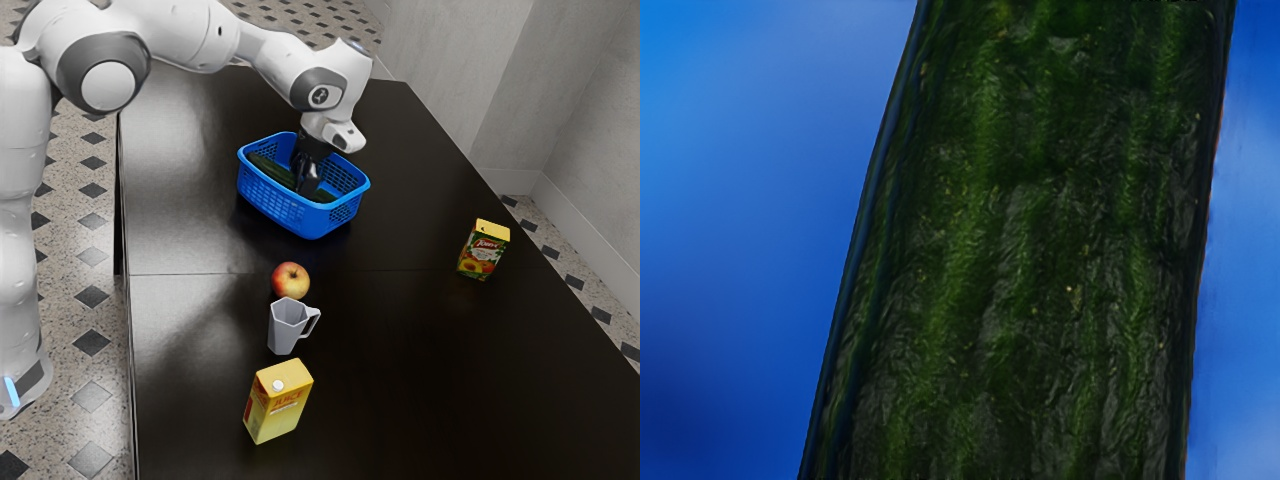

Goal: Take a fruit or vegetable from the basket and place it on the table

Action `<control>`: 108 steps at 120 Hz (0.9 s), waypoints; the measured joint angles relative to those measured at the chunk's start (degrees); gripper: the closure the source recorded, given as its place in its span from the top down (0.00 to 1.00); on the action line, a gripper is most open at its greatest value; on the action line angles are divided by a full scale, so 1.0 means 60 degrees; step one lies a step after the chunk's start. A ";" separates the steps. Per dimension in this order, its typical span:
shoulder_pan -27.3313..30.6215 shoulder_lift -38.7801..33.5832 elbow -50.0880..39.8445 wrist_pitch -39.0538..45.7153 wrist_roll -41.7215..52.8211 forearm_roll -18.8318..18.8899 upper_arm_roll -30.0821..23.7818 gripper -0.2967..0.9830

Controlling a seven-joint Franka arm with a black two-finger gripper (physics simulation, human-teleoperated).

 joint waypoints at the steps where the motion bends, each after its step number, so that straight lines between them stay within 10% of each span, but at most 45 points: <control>1: 0.0000 0.0000 0.0000 0.0000 0.0000 0.0001 0.0000 0.44; 108: -0.0058 -0.1770 0.0181 -0.0548 -0.0028 0.0092 -0.0218 0.36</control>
